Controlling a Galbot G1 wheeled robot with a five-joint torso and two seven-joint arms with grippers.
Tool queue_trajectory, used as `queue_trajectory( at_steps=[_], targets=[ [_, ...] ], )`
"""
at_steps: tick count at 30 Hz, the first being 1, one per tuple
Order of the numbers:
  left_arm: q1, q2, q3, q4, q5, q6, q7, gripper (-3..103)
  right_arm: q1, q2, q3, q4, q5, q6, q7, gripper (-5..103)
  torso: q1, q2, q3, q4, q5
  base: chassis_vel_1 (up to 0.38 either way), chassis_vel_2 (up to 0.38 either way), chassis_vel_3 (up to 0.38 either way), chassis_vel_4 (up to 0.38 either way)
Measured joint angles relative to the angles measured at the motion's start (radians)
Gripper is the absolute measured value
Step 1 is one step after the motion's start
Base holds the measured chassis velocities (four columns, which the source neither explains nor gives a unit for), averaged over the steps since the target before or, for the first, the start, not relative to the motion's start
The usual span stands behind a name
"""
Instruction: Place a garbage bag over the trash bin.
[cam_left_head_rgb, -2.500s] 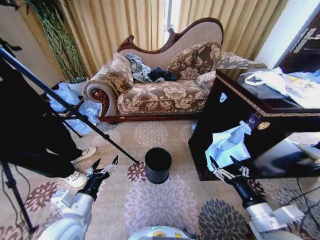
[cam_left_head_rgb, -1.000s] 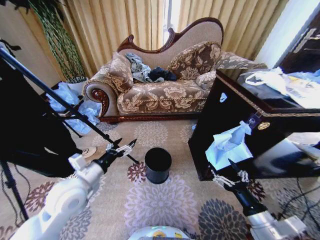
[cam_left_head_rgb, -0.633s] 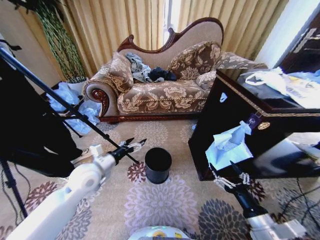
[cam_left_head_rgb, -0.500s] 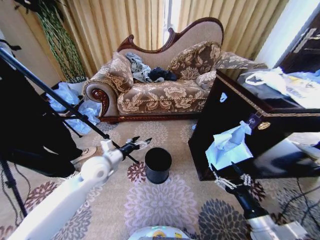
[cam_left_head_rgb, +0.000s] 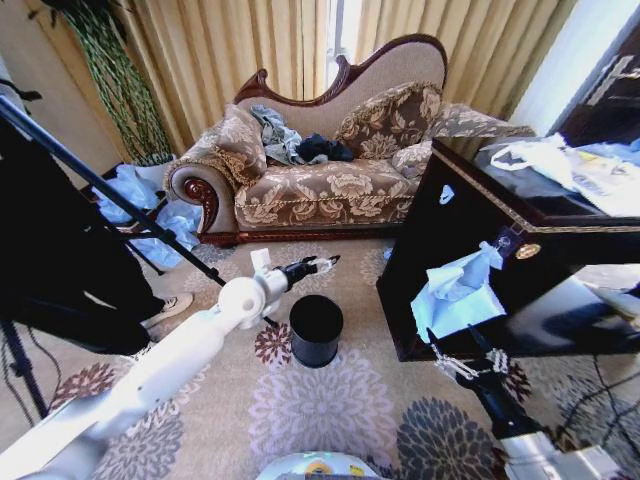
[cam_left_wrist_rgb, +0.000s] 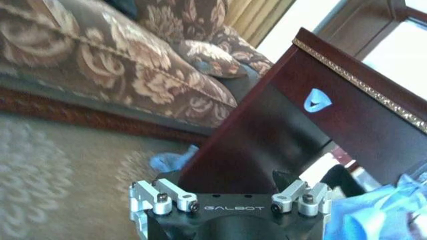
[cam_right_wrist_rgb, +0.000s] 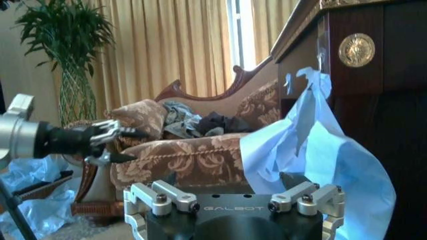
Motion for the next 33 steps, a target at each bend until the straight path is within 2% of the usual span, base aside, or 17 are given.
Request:
queue_trajectory(
  at_steps=[3, 6, 7, 10, 13, 18, 23, 26, 33],
  targets=[
    [-0.022, -0.037, 0.025, 0.018, -0.049, 0.001, -0.025, 95, 0.002, 0.0, 0.0, -0.009, -0.004, 0.003, -0.004, 100, 0.0, 0.0, 0.0, 0.0, -0.0004, 0.0, 0.0, 0.0, 0.0],
    [-0.052, -0.116, 0.069, 0.058, -0.126, 0.001, -0.061, 94, 0.008, -0.001, 0.003, -0.029, -0.007, 0.009, -0.007, 100, 0.0, 0.0, 0.0, 0.0, -0.0001, 0.0, 0.0, 0.0, 0.0],
    [-0.052, -0.116, 0.069, 0.058, -0.126, 0.001, -0.061, 94, 0.008, -0.001, 0.003, -0.029, -0.007, 0.009, -0.007, 100, 0.0, 0.0, 0.0, 0.0, -0.0001, 0.0, 0.0, 0.0, 0.0],
    [-0.054, -0.199, 0.086, 0.099, -0.168, 0.0, -0.083, 94, 0.015, 0.003, 0.008, -0.041, -0.006, 0.009, -0.006, 100, 0.0, 0.0, 0.0, -0.0001, -0.0001, 0.0, 0.0, 0.0, 0.0],
    [-0.061, -0.238, 0.11, 0.123, -0.192, -0.003, -0.093, 94, 0.017, 0.001, 0.01, -0.053, -0.005, 0.01, -0.006, 100, 0.0, 0.0, 0.0, 0.0, -0.0001, 0.0, 0.0, 0.0, 0.0],
    [-0.058, -0.314, 0.131, 0.15, -0.203, -0.005, -0.118, 94, 0.024, 0.0, 0.01, -0.074, -0.006, 0.016, -0.007, 100, 0.0, 0.0, 0.0, -0.0001, 0.0001, 0.0, 0.0, 0.0, 0.0],
    [-0.052, -0.342, 0.152, 0.16, -0.207, -0.007, -0.129, 94, 0.027, -0.007, 0.011, -0.086, -0.006, 0.017, -0.007, 100, 0.0, 0.0, 0.0, 0.0, -0.0001, 0.0, 0.0, 0.0, 0.0],
    [-0.036, -0.368, 0.172, 0.146, -0.221, -0.009, -0.156, 94, 0.034, -0.01, 0.012, -0.098, -0.005, 0.019, -0.007, 100, 0.0, 0.0, 0.0, 0.0, -0.0001, 0.0, 0.0, 0.0, 0.0],
    [-0.033, -0.405, 0.208, 0.141, -0.211, -0.007, -0.161, 94, 0.042, -0.015, 0.011, -0.114, -0.005, 0.019, -0.004, 100, 0.0, 0.0, 0.0, 0.0, -0.0001, 0.0, 0.0, 0.0, 0.0]
  ],
)
